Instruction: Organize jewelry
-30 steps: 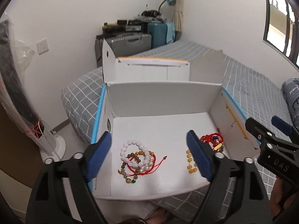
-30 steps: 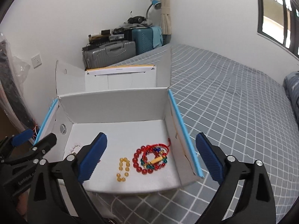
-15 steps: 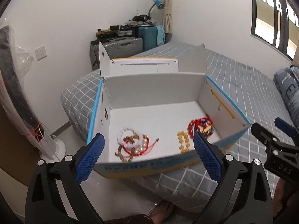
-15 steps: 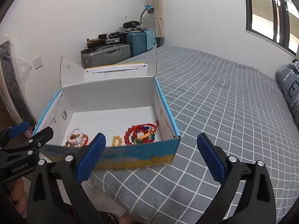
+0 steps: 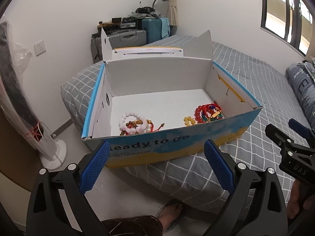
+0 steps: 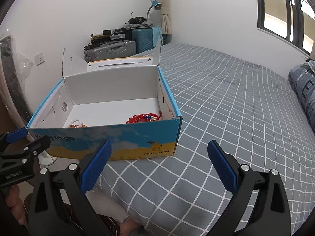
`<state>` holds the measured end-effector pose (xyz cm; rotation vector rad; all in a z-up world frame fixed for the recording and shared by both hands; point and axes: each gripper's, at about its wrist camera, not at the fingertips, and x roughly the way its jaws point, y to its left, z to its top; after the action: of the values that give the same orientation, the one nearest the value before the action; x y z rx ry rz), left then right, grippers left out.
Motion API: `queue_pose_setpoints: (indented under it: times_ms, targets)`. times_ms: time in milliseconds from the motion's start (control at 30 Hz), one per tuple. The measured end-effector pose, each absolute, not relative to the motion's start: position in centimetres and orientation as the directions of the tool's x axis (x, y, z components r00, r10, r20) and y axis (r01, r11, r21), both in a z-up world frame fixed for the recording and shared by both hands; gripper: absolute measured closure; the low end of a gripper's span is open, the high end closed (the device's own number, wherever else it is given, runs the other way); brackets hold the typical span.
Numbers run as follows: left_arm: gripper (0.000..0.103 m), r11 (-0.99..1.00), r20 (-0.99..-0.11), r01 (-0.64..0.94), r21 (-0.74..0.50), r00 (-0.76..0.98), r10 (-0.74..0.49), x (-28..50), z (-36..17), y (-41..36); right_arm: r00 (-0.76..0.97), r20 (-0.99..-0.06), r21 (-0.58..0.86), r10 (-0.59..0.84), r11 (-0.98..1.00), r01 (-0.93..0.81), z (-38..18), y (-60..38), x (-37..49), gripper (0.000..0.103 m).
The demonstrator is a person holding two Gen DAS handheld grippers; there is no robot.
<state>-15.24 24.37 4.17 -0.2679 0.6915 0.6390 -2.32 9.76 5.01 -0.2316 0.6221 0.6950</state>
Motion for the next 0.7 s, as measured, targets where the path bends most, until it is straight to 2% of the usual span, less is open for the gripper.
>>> queue_pose_setpoints:
  times_ms: [333,700]
  targets:
    - [0.008,0.747,-0.662,-0.664,0.028,0.548,0.512,-14.94,4.11,23.67,0.596,-0.604,0.000,0.529,0.749,-0.663,4.81,9.95,-2.25,0.009]
    - [0.008,0.757,-0.667,-0.653,-0.028,0.576,0.472,-15.06,3.78,24.05,0.585,-0.608,0.005,0.537,0.739,-0.674,4.57,10.20,-2.11,0.009]
